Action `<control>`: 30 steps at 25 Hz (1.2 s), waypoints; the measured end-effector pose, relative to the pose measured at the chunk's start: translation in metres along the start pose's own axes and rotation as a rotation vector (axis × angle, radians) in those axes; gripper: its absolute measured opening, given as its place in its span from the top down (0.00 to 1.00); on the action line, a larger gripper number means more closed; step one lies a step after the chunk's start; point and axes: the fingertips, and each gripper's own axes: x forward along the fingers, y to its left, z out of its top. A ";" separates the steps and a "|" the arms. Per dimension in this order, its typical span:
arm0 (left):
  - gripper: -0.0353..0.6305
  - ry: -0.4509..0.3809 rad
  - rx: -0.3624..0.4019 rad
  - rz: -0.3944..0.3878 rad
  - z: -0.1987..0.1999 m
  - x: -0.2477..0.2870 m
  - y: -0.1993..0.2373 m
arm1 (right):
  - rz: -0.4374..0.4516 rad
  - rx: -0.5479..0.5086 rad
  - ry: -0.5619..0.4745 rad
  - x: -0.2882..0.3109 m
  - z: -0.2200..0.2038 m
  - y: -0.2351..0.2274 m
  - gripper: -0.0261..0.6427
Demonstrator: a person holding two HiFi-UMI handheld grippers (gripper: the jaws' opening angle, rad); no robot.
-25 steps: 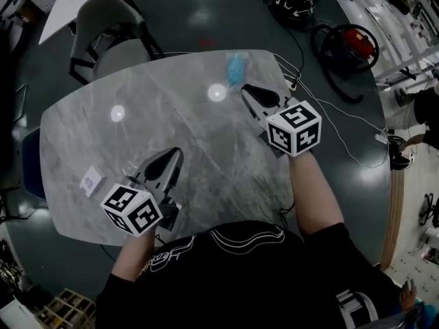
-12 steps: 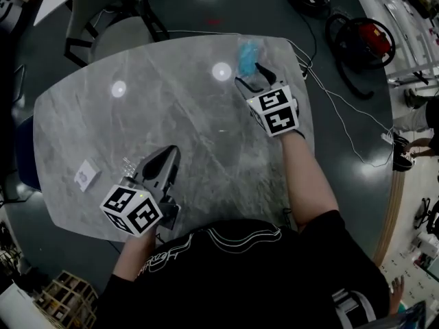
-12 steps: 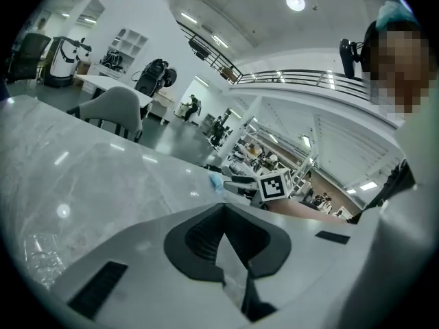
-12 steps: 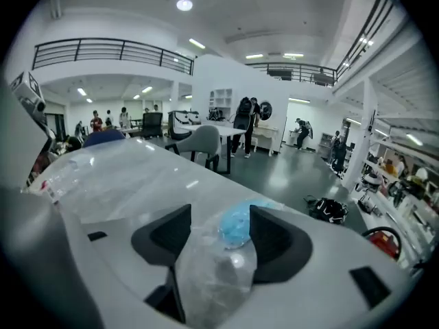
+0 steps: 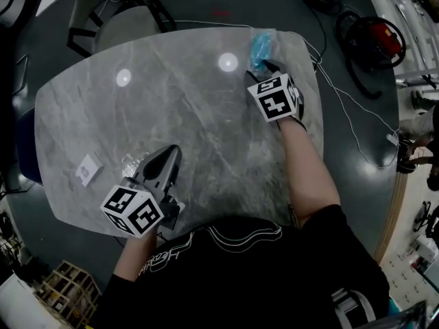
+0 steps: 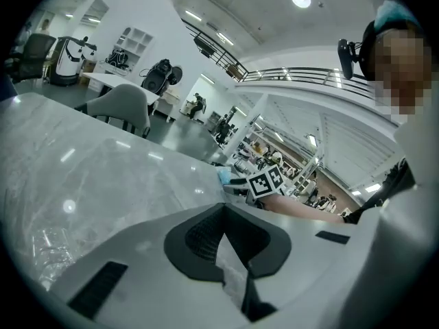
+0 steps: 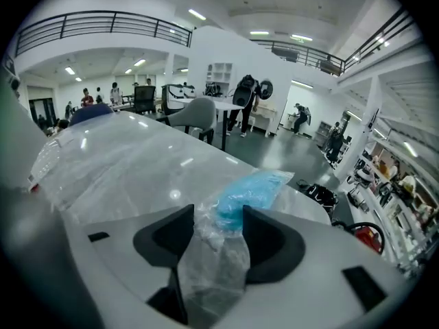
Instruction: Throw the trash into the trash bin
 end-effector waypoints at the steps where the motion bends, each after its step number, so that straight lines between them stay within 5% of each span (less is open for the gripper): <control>1: 0.94 0.000 -0.002 0.000 -0.001 -0.001 0.000 | -0.003 0.000 0.009 0.001 -0.002 -0.001 0.60; 10: 0.94 -0.018 -0.073 0.005 -0.016 -0.020 0.004 | -0.093 -0.012 0.032 -0.001 -0.009 -0.011 0.84; 16: 0.94 -0.069 -0.076 0.000 -0.023 -0.050 0.004 | -0.152 -0.060 -0.019 -0.032 -0.006 0.005 0.88; 30: 0.94 -0.237 -0.040 0.058 -0.063 -0.218 -0.009 | -0.020 -0.058 -0.379 -0.226 0.066 0.178 0.89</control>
